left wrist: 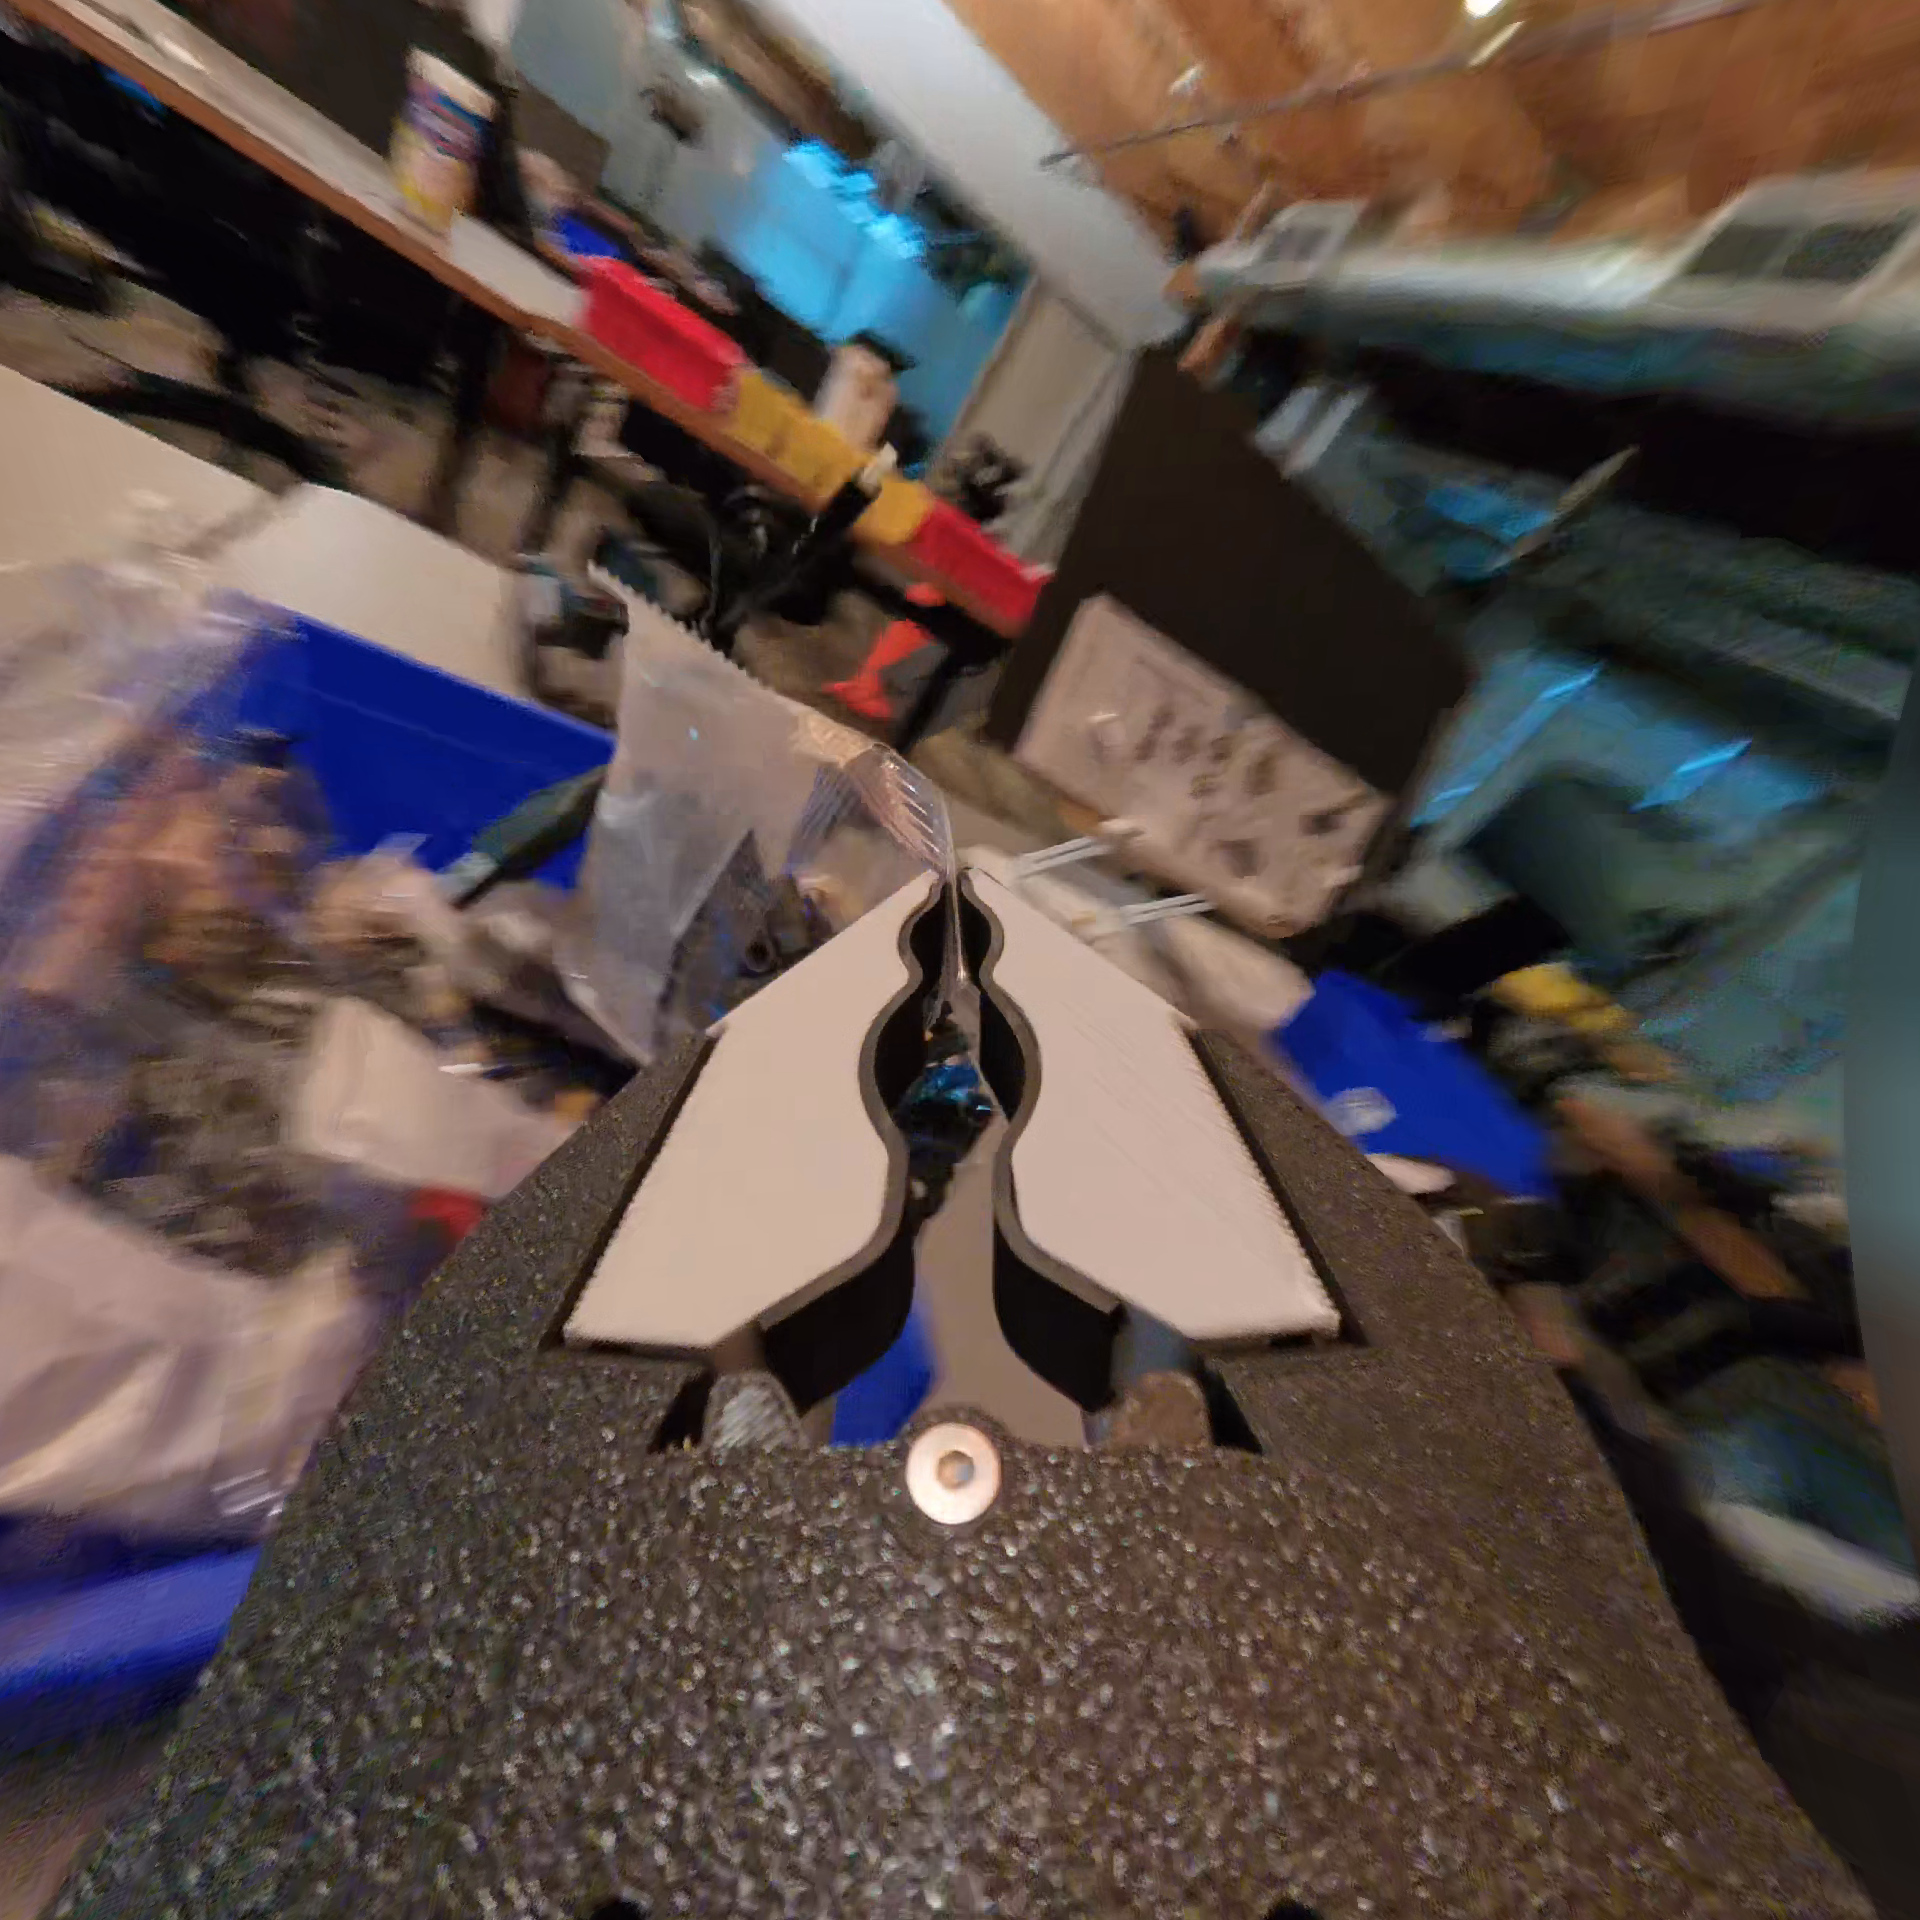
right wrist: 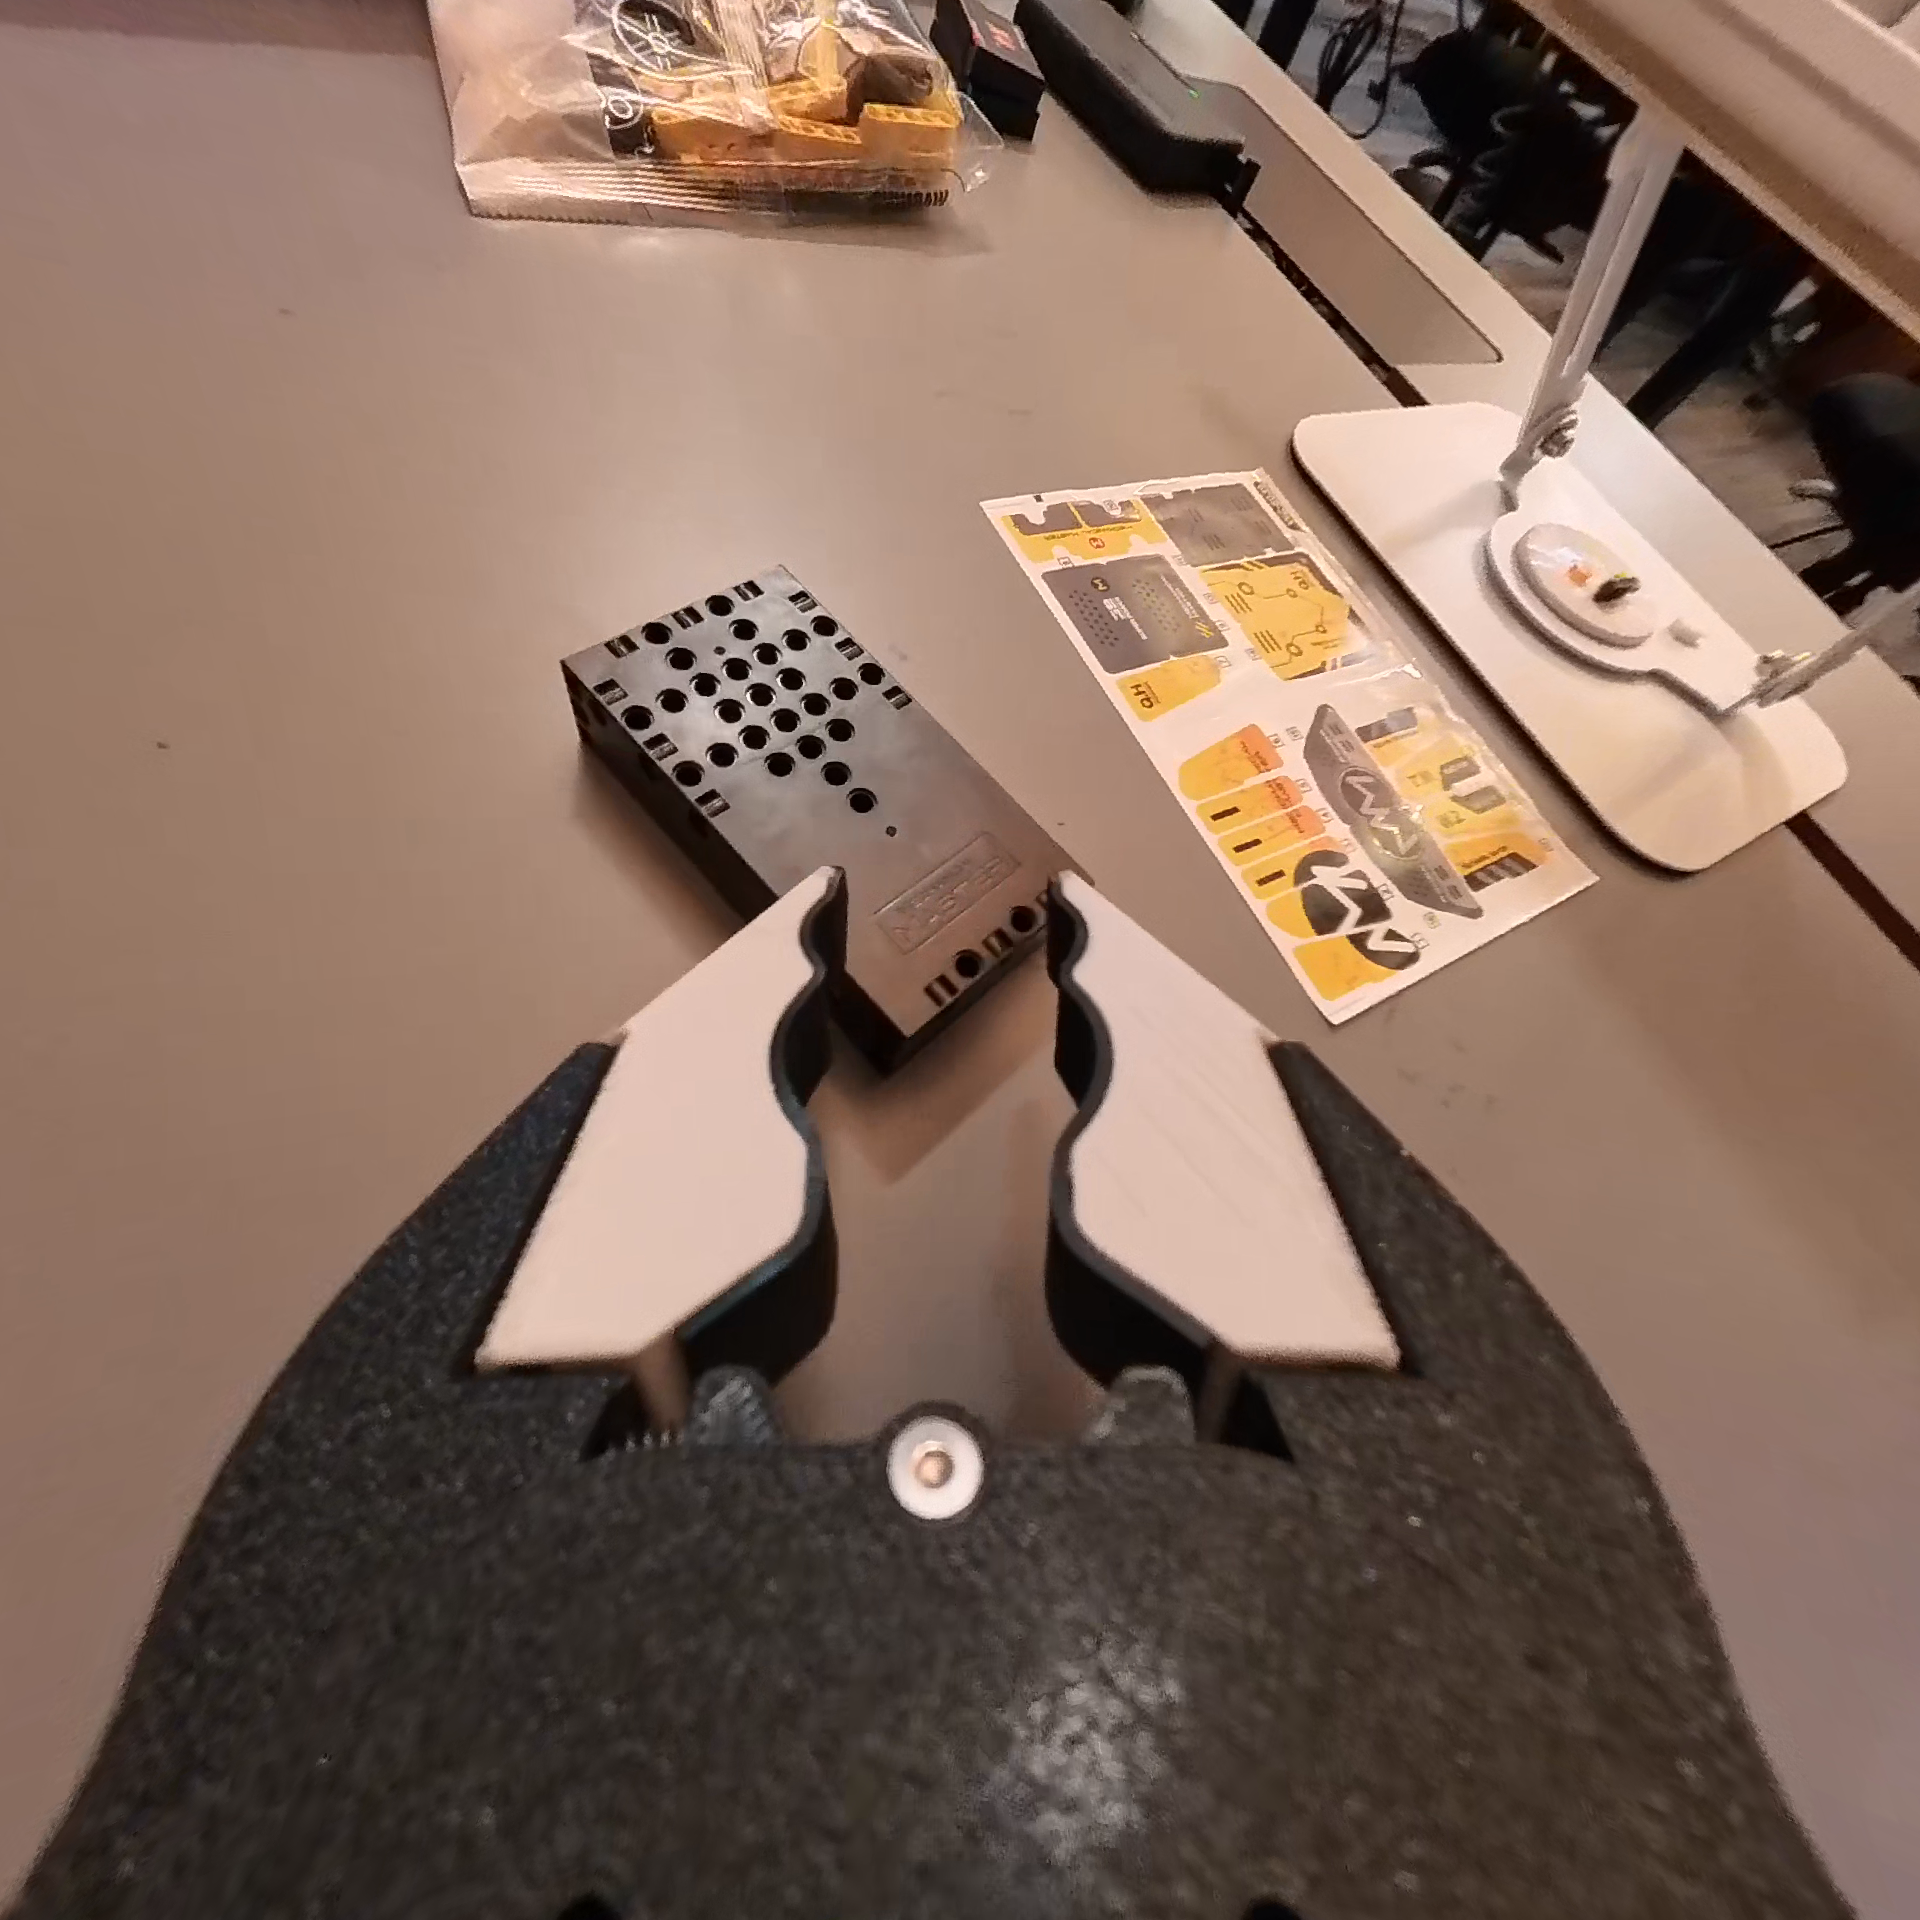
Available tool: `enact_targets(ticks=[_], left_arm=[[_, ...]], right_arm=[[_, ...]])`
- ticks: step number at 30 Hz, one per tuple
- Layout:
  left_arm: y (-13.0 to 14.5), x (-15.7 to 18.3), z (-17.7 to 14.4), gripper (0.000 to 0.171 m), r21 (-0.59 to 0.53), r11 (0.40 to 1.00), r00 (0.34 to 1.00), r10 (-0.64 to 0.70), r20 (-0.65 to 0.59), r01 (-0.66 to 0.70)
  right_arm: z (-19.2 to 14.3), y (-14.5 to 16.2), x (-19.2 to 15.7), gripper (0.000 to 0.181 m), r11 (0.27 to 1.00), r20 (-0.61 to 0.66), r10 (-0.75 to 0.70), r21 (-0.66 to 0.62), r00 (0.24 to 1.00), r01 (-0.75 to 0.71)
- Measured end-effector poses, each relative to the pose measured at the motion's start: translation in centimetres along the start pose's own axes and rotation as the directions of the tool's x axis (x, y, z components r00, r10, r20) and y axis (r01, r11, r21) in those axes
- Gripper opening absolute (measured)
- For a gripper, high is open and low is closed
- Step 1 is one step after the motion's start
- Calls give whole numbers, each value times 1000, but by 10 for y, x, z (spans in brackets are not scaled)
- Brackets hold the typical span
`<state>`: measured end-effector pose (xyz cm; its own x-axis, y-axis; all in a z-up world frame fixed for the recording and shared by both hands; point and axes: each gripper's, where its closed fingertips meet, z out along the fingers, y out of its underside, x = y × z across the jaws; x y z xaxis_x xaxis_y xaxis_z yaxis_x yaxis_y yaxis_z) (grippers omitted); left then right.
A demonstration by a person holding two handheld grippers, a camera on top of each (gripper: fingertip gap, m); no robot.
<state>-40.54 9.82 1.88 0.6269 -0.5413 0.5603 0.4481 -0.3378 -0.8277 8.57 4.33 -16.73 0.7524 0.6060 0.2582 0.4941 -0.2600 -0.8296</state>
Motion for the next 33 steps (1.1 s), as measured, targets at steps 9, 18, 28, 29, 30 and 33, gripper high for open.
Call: enact_targets(ticks=[9,18,28,29,30,33], left_arm=[[-7,13,1,0,26,997,997,76,27,-77],[15,94,27,0,-14,982,950,177,-258,-186],[122,189,104,0,-166,960,785,78,-615,-226],[131,199,109,0,-182,959,757,49,-652,-219],[137,209,113,0,-191,959,730,23,-683,-209],[147,235,121,0,-198,962,649,-31,-760,-185]], right_arm=[[-1,-1,-2,34,998,-28,-56,3,998,56],[-4,-2,5,35,1000,-47,-8,10,999,9],[-30,-16,23,35,955,11,247,169,969,-245],[-32,-19,25,35,949,-1,256,189,967,-251],[-34,-25,28,35,941,-17,266,220,964,-256],[-43,-43,27,34,901,4,307,320,952,-292]])
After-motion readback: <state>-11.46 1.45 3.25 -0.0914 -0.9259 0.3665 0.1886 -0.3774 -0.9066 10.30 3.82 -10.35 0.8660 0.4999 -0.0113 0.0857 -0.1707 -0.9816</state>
